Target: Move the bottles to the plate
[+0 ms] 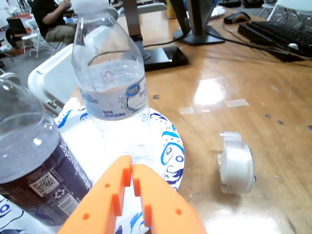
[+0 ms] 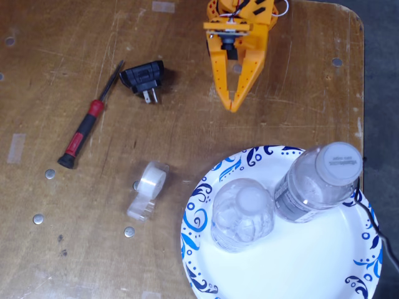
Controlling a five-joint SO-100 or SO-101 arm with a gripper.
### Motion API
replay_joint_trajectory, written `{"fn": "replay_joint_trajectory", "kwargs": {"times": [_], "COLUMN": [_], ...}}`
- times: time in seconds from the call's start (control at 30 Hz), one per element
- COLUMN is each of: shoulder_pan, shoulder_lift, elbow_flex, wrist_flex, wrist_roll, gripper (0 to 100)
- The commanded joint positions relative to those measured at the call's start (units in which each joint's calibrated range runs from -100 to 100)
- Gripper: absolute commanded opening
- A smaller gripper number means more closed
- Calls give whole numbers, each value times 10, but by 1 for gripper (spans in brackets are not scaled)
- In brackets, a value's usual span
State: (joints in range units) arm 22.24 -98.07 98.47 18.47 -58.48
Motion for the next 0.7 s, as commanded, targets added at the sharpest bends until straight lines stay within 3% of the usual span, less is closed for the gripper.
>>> {"fn": "replay_joint_trajectory", "kwargs": {"times": [0.0, 0.67], "shoulder_pan": [6, 5], "shoulder_lift": [-6, -7], "elbow_flex": [5, 5], "wrist_flex": [22, 22], "wrist_roll": [1, 1], "gripper": [1, 1]}}
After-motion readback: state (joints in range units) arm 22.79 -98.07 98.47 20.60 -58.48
